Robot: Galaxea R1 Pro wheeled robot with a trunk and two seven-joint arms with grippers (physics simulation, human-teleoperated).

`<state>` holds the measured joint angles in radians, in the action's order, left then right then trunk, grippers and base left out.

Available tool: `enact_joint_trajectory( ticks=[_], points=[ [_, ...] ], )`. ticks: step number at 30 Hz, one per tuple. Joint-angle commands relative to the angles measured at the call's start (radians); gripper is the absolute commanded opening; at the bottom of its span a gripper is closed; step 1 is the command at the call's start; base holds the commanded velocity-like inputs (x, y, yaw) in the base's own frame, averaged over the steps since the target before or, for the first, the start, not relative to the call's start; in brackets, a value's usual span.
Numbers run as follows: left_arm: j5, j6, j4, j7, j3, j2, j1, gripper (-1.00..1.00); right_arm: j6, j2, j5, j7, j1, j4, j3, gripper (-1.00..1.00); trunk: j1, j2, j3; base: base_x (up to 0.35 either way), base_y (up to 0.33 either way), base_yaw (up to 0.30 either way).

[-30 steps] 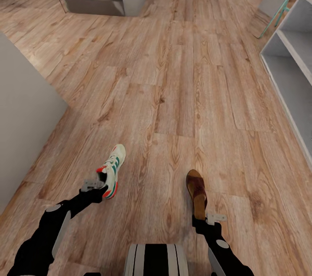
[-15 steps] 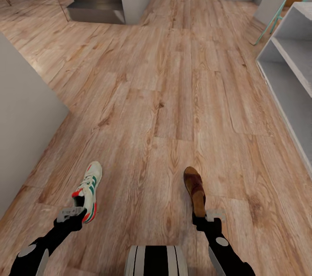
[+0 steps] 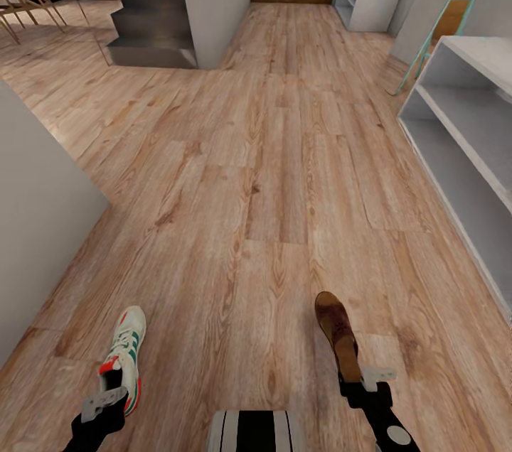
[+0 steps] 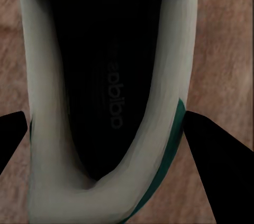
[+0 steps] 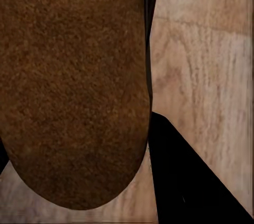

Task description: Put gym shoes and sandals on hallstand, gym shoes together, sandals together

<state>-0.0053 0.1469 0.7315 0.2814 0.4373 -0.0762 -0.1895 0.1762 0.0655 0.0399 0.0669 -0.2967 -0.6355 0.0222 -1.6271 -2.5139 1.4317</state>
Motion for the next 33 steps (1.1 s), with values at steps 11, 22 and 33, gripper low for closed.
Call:
enact_joint_trajectory(
  ticks=[11, 22, 33],
  points=[
    [0.012, 0.158, -0.094, -0.003, 0.007, -0.002, 0.065, -1.0, 0.166, 0.006, -0.002, -0.049, 0.101, 0.092, 0.002, -1.0, 0.005, 0.002, -0.059, 0.0, 0.0, -0.089],
    [0.01, 0.166, -0.105, -0.004, 0.008, 0.001, 0.07, -1.0, 0.219, 0.002, -0.003, -0.047, 0.103, 0.122, 0.001, -1.0, 0.01, 0.005, -0.118, 0.0, 0.0, -0.019],
    [0.01, 0.168, -0.106, -0.004, 0.007, 0.003, 0.07, -1.0, 0.221, -0.001, -0.003, -0.047, 0.103, 0.134, 0.001, -1.0, 0.015, 0.008, -0.177, 0.0, 0.0, -0.149]
  ],
)
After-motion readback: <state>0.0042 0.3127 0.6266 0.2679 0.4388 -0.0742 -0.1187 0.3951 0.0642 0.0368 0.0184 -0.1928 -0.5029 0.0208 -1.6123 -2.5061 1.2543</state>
